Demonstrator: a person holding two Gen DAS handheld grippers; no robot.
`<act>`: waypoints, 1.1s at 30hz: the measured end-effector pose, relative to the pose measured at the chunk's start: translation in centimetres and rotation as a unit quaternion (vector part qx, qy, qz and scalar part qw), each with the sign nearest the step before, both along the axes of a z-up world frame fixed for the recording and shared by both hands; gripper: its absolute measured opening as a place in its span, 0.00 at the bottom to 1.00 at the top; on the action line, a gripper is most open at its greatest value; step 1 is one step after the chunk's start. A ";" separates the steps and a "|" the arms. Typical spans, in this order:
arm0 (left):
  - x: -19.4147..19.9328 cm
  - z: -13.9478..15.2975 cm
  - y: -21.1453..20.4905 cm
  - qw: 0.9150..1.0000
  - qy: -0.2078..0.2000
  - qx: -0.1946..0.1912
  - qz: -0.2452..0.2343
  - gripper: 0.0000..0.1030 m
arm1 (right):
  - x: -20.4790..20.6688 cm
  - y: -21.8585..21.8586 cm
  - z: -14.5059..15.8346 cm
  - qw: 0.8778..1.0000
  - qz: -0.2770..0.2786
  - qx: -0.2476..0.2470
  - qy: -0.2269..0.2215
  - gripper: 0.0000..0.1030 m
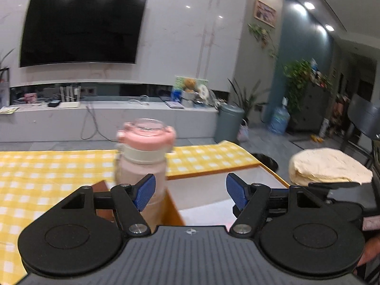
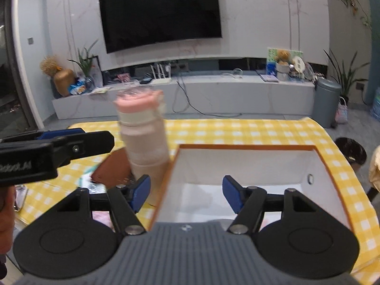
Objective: Organize soft objects
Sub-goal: 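Move both tools back toward the remaining pile beside the bottle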
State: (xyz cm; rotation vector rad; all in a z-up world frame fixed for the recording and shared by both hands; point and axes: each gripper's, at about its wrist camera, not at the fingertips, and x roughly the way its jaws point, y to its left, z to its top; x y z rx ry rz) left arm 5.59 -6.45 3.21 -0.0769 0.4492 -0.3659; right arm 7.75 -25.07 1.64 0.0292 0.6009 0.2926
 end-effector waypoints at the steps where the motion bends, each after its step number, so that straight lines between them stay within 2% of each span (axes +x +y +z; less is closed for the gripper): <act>1: -0.1 0.0 0.8 1.000 -0.001 -0.004 0.008 0.78 | -0.1 0.6 0.0 1.000 0.004 0.001 -0.002 0.65; 6: -0.3 -0.9 3.8 0.998 0.010 -0.014 0.057 0.78 | -0.2 3.7 -0.5 1.000 0.031 0.000 0.002 0.65; 11: -0.4 -2.6 6.5 0.995 0.034 0.000 0.092 0.78 | 0.2 7.2 -1.5 0.997 0.069 -0.024 0.008 0.65; 18: -0.1 -5.3 10.4 0.988 0.083 -0.006 0.133 0.77 | 1.2 11.0 -2.9 0.993 0.104 -0.056 0.026 0.65; 22: 0.1 -6.1 11.9 0.985 0.097 -0.007 0.145 0.77 | 2.0 13.3 -4.0 0.990 0.119 -0.077 0.029 0.65; 27: 0.1 -7.1 13.5 0.981 0.117 -0.015 0.153 0.71 | 3.4 15.4 -5.3 0.985 0.132 -0.102 0.035 0.64; 33: 1.3 -8.7 14.6 0.978 0.140 -0.019 0.151 0.69 | 5.5 16.9 -7.1 0.983 0.131 -0.115 0.052 0.56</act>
